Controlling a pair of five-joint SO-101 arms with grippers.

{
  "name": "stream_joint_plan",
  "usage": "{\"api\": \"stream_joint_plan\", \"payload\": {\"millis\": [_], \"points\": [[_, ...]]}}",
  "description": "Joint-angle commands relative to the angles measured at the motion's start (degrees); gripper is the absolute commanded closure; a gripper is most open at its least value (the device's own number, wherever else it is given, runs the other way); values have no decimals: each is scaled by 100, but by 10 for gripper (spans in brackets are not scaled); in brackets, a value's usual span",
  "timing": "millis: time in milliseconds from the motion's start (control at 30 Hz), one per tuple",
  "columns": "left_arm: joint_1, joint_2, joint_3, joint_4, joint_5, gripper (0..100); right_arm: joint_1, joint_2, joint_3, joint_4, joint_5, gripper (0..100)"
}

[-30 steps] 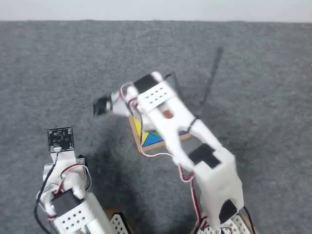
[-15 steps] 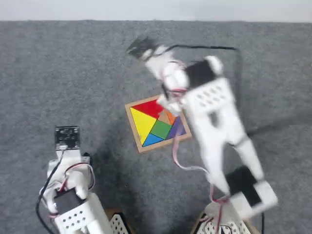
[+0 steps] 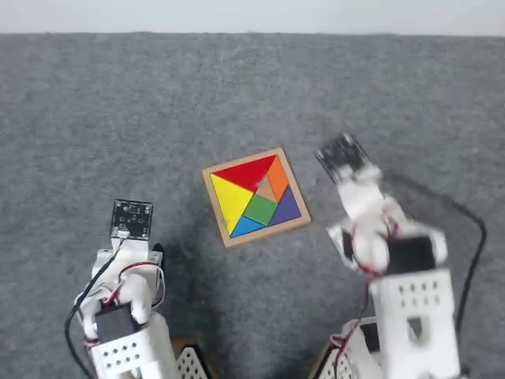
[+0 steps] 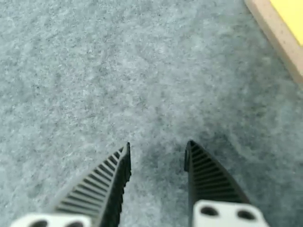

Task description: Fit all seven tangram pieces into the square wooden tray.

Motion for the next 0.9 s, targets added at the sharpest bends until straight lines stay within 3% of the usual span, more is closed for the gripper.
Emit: {"api": "stream_joint_plan", "payload": {"millis": [0, 133, 233, 500, 867], "points": [[26, -105, -40, -114, -70, 810, 822, -1349, 1319, -453, -9, 986], [26, -105, -40, -114, -70, 810, 1833, -2281, 1969, -462, -9, 986], [26, -105, -40, -114, -70, 810, 2202, -2791, 2532, -497, 0, 986], [26, -105, -40, -114, -70, 810, 2246, -4259, 4369, -945, 0, 987], [18, -105, -40, -114, -70, 810, 2246, -4365, 4352, -725, -9, 987]]}}
